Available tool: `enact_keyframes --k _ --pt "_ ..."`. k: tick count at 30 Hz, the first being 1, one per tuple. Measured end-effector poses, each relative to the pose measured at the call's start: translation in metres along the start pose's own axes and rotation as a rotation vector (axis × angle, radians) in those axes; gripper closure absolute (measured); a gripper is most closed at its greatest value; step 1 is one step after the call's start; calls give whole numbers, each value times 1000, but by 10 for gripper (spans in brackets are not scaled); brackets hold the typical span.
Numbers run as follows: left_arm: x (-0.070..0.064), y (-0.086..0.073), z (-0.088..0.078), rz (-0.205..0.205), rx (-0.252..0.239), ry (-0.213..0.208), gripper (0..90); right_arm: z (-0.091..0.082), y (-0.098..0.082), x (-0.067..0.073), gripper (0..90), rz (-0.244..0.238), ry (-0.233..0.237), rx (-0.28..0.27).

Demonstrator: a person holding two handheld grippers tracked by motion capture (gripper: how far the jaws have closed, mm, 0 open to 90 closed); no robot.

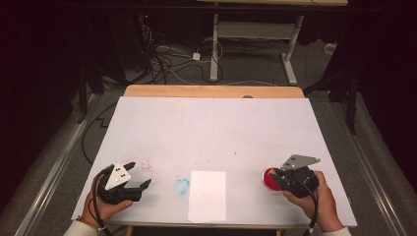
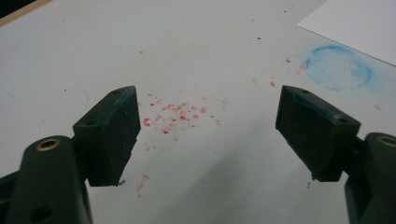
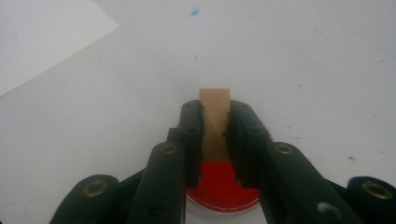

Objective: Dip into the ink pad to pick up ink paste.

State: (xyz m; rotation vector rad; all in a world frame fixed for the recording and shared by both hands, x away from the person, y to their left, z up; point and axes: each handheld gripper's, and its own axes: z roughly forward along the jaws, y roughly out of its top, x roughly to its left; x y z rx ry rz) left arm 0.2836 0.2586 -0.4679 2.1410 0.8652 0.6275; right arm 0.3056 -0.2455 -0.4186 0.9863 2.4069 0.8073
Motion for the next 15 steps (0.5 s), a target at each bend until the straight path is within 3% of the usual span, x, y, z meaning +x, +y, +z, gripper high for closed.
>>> enact_keyframes --k 15 --pt "-1 1 0 7 4 -4 210 -27 3 -4 763 -5 -42 -79"
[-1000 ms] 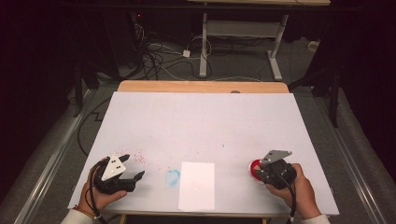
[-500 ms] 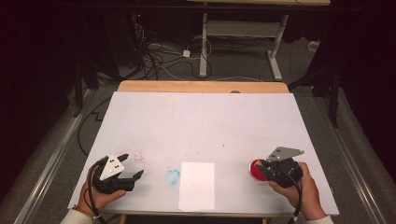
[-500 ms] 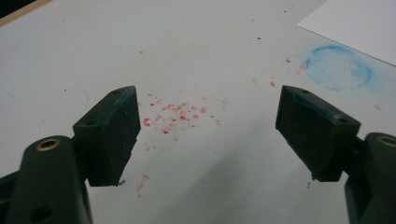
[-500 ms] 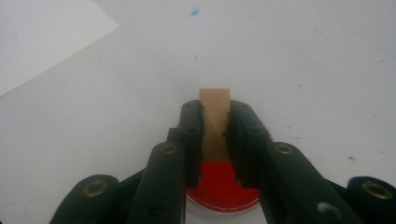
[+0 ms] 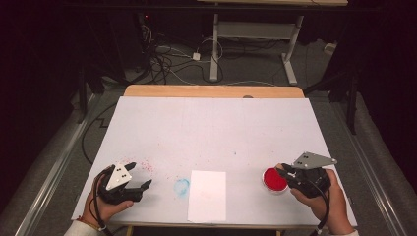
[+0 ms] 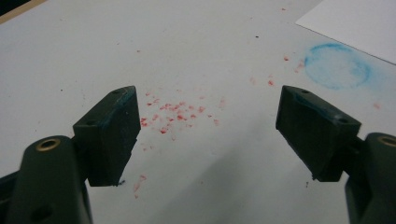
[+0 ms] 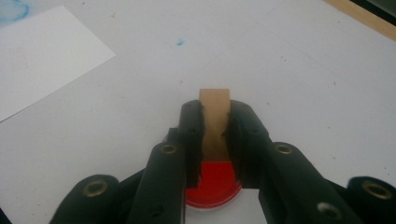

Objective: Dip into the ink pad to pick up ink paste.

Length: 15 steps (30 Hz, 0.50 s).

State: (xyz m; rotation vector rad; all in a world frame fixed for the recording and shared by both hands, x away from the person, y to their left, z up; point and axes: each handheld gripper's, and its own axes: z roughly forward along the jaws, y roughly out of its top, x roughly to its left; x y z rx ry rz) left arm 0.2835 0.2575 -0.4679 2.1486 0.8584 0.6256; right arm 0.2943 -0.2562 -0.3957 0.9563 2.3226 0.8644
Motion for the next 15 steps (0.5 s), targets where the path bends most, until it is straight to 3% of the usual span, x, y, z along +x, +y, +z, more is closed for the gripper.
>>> enact_keyframes --k 15 --pt "0 1 1 8 0 -4 211 -5 0 -1 763 -2 4 -30"
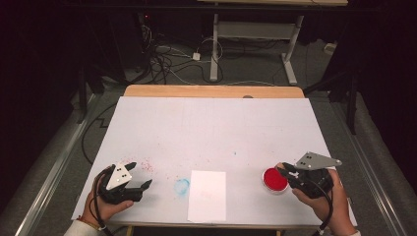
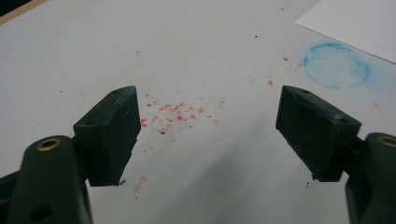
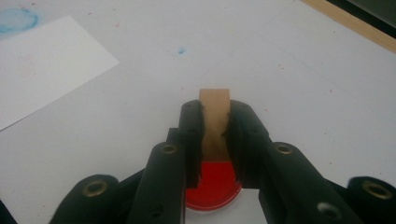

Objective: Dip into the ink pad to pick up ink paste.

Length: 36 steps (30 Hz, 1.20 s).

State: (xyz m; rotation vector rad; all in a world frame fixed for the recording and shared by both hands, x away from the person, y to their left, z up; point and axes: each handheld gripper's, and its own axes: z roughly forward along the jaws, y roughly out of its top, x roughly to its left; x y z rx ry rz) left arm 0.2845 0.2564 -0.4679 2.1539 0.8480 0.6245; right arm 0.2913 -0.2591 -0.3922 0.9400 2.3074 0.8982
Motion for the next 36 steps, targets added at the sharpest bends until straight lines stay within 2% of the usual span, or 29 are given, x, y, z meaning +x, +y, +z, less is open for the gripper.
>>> enact_keyframes --k 7,19,28,36 --pt "0 0 1 1 2 -2 211 9 -5 -1 762 0 -5 47" --pt "0 0 1 3 6 -4 211 32 -12 4 762 -13 35 133" --pt "0 -1 1 4 9 -7 210 38 -13 7 762 -22 50 152" --pt "2 -3 1 -11 8 -12 210 39 -2 15 762 -39 71 120"
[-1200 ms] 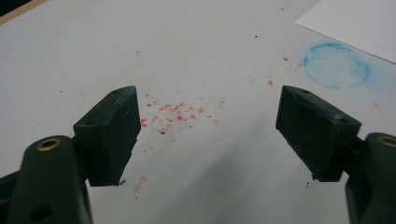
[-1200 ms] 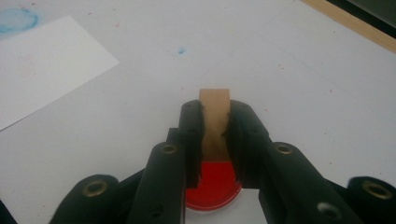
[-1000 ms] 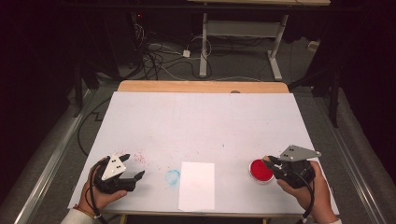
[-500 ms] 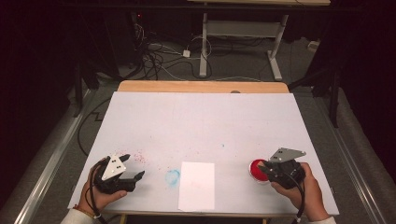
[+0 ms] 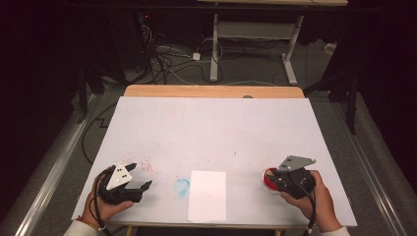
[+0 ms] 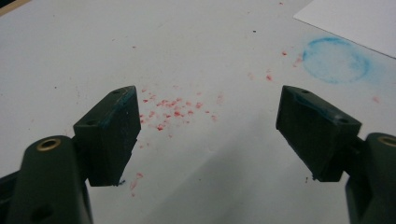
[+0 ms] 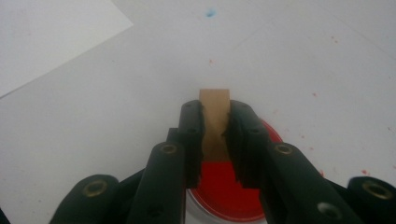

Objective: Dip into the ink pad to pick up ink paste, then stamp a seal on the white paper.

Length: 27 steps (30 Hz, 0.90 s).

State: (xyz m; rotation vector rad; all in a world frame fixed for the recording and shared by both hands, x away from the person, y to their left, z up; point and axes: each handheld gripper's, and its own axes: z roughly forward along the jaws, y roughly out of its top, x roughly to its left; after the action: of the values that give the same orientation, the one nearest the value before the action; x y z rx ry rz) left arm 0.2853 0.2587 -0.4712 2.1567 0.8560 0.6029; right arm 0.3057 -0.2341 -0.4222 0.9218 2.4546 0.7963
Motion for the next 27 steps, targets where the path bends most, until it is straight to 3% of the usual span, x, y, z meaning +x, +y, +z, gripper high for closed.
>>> enact_keyframes --k 17,27 --pt "-1 -3 -2 8 5 -7 210 -6 25 27 763 -75 59 -77" --pt "-2 -3 -2 5 -3 -15 210 10 51 47 762 -139 116 -83"
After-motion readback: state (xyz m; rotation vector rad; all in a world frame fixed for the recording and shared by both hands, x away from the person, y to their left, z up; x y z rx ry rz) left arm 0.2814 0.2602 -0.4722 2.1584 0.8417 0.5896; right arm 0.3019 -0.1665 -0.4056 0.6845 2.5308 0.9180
